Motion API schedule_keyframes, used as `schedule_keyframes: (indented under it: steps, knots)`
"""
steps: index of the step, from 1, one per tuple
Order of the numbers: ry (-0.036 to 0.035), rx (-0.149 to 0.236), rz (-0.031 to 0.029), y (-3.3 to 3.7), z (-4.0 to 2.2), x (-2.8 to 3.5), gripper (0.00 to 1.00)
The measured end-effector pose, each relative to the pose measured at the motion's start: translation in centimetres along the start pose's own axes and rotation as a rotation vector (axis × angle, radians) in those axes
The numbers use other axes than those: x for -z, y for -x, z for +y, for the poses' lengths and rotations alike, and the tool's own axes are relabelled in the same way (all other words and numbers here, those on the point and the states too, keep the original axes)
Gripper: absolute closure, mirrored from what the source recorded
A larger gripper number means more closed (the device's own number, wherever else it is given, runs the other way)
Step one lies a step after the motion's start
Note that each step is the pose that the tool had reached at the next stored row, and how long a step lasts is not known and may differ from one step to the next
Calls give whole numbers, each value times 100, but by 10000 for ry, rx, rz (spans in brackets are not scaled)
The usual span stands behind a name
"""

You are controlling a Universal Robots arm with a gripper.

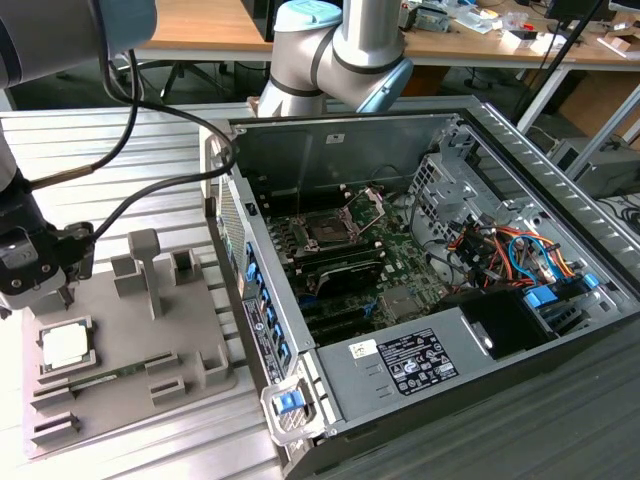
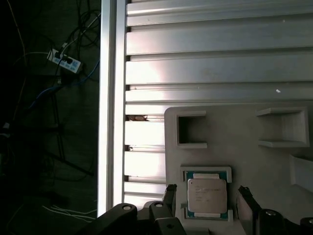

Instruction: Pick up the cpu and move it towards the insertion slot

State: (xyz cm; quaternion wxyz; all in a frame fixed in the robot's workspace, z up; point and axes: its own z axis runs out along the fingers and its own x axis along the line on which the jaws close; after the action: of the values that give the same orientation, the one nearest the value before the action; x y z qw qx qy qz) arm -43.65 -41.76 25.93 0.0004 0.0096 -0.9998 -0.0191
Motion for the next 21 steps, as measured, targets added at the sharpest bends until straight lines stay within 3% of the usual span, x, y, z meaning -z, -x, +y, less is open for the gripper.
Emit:
schedule_keyframes:
  steps: [21]
  knots:
    - [0, 1, -1, -2, -19, -45, 40]
